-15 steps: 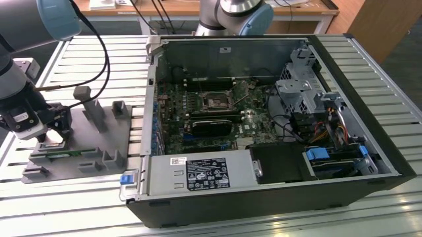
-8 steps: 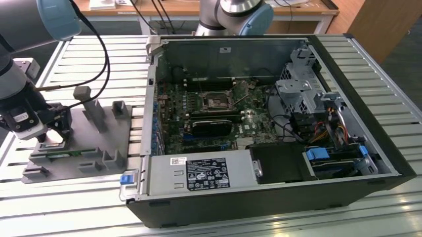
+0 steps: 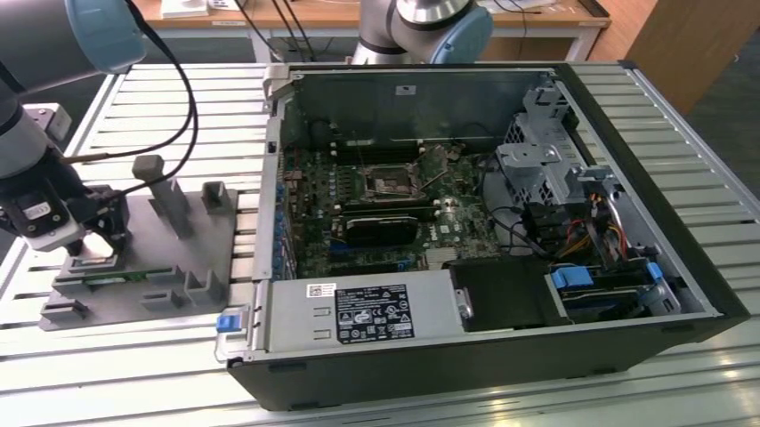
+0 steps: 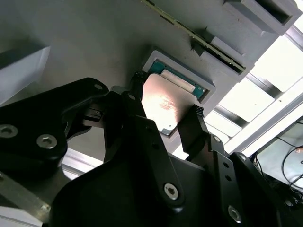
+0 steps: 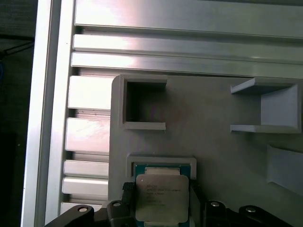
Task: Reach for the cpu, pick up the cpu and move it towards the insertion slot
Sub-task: 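Pick up the cpu and move it towards the insertion slot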
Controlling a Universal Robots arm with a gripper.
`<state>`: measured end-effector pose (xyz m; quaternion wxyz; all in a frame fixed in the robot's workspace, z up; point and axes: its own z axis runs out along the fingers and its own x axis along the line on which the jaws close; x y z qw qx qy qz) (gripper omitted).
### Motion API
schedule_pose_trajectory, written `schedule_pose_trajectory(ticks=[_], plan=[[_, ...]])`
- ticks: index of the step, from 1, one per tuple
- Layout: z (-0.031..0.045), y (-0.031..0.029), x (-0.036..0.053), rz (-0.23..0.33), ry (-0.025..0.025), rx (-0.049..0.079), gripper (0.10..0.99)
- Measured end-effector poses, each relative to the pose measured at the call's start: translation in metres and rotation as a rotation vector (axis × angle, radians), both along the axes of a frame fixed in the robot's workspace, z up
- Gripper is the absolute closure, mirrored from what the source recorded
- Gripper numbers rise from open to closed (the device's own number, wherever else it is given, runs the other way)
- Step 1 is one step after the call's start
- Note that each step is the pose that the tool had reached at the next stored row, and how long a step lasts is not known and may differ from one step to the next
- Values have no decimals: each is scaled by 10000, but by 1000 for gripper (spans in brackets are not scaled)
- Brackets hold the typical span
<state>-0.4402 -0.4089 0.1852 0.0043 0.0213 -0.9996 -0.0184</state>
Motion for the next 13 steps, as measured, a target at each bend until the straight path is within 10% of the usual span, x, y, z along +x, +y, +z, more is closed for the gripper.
schedule_pose_trajectory(ticks=[13], plan=[[31,0,0,0,0,0,541]])
